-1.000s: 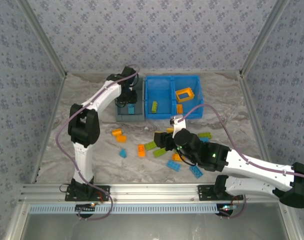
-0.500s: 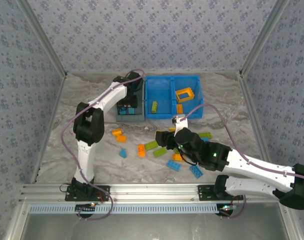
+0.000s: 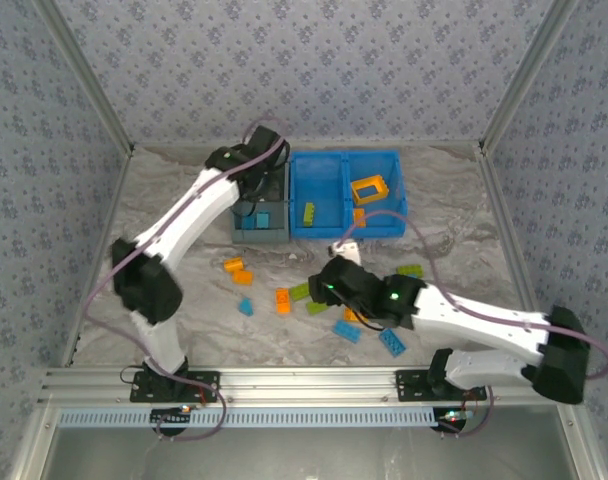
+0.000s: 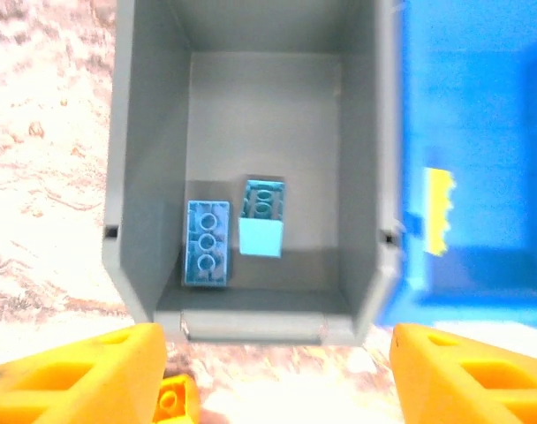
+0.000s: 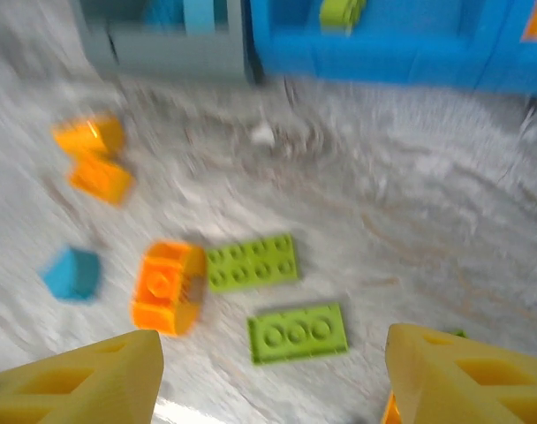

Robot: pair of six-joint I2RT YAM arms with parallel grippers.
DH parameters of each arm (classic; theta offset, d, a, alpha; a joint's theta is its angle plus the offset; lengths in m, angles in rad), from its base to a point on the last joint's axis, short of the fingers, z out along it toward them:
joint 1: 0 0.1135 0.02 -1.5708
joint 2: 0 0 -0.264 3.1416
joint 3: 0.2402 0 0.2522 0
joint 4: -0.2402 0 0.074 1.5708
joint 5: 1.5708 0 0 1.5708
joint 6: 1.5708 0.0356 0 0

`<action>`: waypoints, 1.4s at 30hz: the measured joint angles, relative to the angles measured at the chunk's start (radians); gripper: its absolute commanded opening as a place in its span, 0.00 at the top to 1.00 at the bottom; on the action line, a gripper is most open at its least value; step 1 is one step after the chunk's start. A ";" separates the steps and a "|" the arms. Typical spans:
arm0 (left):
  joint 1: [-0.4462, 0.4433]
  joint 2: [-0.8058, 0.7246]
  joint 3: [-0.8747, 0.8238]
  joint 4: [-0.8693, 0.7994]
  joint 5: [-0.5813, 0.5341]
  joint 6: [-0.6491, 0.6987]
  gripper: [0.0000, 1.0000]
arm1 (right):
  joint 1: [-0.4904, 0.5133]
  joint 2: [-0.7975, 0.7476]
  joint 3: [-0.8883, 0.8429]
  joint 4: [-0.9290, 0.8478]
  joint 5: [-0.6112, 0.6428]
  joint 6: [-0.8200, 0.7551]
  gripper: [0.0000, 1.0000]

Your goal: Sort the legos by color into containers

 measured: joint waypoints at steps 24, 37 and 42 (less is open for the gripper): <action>-0.154 -1.143 -0.861 0.111 0.313 -0.240 0.08 | -0.095 0.661 0.372 -0.159 -0.139 -0.433 0.19; -0.154 -1.095 -0.882 0.154 0.362 -0.262 0.08 | -0.221 0.750 0.468 -0.151 -0.186 -0.426 0.43; -0.154 -1.109 -0.929 0.174 0.376 -0.281 0.08 | -0.227 0.750 0.444 -0.117 -0.234 -0.407 0.65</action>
